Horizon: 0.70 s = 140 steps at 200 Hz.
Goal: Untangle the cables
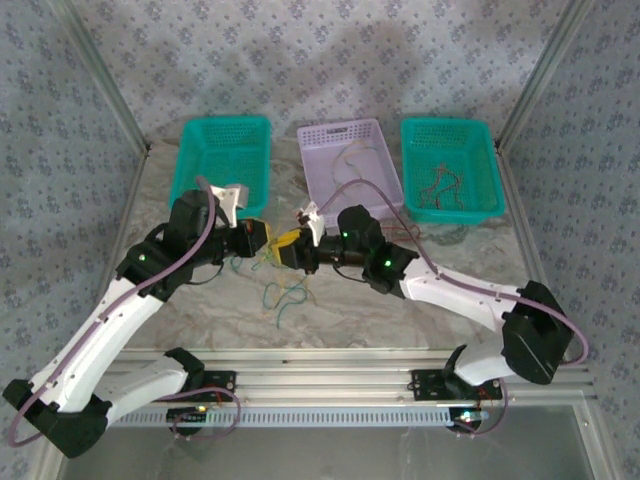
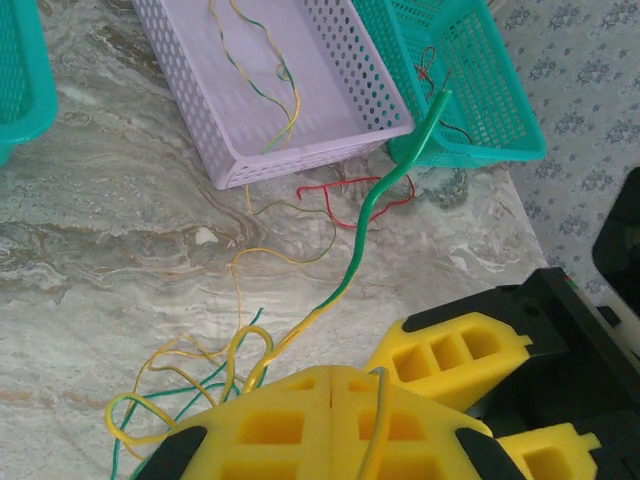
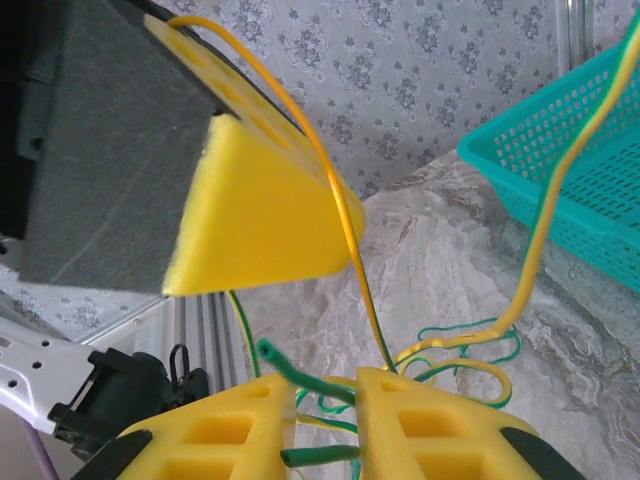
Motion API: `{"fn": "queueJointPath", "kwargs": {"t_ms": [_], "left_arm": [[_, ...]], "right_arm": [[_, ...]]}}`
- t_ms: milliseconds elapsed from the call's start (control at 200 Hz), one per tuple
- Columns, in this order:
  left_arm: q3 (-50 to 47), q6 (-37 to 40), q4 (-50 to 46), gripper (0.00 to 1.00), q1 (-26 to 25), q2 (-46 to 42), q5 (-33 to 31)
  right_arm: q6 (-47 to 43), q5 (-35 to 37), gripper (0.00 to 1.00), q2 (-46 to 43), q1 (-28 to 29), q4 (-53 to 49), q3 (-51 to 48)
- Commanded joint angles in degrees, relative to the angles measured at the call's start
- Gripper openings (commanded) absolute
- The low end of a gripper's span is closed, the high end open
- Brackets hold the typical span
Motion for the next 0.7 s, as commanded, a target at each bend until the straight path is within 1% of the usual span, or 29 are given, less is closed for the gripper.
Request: {"fn": "queueJointPath", "kwargs": {"t_ms": [0,85,240,350,435,620,695], "left_arm": [[0.76,0.74,0.55,0.0,0.45,-1.12,-0.56],[0.65,0.55,0.79,0.0,0.39,-1.03,-0.31],[0.71,0.39,0.92,0.0,0.45,-1.11,-0.4],[0.63,0.5,0.75,0.0,0.44,-1.33,-0.6],[0.48,0.65,0.57,0.0,0.45,-1.39,-0.91],[0.62,0.78,0.58,0.0,0.44,-1.38,-1.17],[0.67,0.9,0.42,0.0,0.46,-1.38,-1.35]], "right_arm": [[0.93,-1.75,0.24,-1.72,-0.42,0.16,-0.99],[1.75,-2.28,0.24,-1.76,-0.42,1.69,-1.62],[2.59,-3.41,0.21,-1.42,-0.51,2.31,-1.53],[2.54,-3.22,0.15,-2.31,-0.63,2.45,-2.18],[2.39,-3.22,0.09,-2.65,-0.64,2.12,-2.42],[2.46,-3.23,0.04,-3.25,-0.78,1.61,-2.78],[2.31,-2.95,0.0,-3.78,-1.03,1.17,-3.0]]}}
